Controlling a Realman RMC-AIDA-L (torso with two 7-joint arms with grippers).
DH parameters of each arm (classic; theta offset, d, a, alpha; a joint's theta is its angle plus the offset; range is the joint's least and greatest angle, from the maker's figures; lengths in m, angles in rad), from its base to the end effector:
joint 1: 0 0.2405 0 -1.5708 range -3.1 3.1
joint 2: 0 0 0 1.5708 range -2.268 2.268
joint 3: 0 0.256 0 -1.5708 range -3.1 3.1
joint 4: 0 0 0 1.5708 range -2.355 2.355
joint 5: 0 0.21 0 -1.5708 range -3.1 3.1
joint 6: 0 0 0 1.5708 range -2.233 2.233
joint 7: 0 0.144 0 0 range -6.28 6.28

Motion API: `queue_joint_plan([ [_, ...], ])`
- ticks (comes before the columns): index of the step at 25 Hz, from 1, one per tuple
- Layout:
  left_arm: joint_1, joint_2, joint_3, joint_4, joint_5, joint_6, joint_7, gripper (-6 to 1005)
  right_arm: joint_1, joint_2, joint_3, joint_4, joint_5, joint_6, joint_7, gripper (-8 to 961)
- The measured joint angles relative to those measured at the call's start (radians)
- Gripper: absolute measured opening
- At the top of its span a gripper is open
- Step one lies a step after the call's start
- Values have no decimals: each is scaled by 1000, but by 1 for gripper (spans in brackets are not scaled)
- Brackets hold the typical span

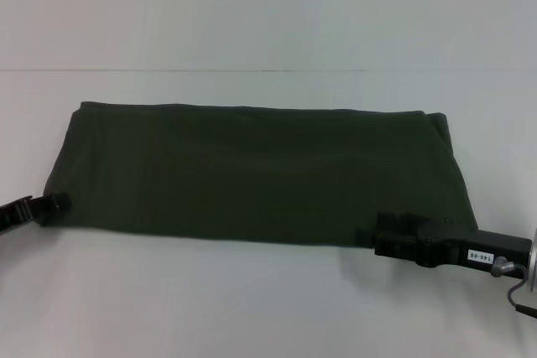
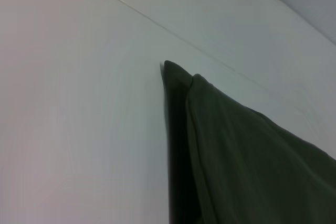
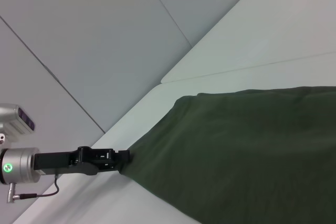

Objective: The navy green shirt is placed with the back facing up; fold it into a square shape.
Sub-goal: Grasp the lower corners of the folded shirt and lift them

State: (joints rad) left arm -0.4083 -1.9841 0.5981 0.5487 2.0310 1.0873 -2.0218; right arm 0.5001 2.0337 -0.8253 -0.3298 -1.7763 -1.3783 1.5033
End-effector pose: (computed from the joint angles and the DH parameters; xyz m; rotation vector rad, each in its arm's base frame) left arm -0.3852 0.3285 0.0448 -1.8434 -1.6240 -0.5715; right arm 0.2957 0.3101 -0.0392 -2.5229 1.2047 0.8160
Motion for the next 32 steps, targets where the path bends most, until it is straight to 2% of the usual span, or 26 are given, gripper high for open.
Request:
queue_joint_plan([
  [11, -10, 0, 4, 0, 4, 3, 2, 79, -5, -3, 7, -3, 3, -15, 28, 890],
  [16, -11, 1, 5, 0, 4, 2, 2, 64, -27, -33, 21, -66, 4, -56, 186, 885],
  [18, -11, 3, 5, 0, 5, 5, 3, 57, -45, -61, 34, -114, 0, -65, 332, 885],
  [22, -11, 6, 2, 0, 5, 10, 3, 45, -77, -139, 44, -178, -10, -79, 616, 885],
  [25, -10, 7, 3, 1, 5, 10, 4, 45, -78, -191, 48, -182, -79, -64, 773, 886],
  [27, -11, 7, 3, 1, 5, 10, 5, 45, -68, -206, 50, -183, -130, -54, 830, 886],
  [28, -10, 7, 3, 1, 5, 10, 5, 45, -62, -207, 51, -182, -148, -52, 840, 886],
  [32, -11, 7, 3, 1, 5, 10, 6, 45, -32, -192, 52, -180, -207, -22, 857, 885],
])
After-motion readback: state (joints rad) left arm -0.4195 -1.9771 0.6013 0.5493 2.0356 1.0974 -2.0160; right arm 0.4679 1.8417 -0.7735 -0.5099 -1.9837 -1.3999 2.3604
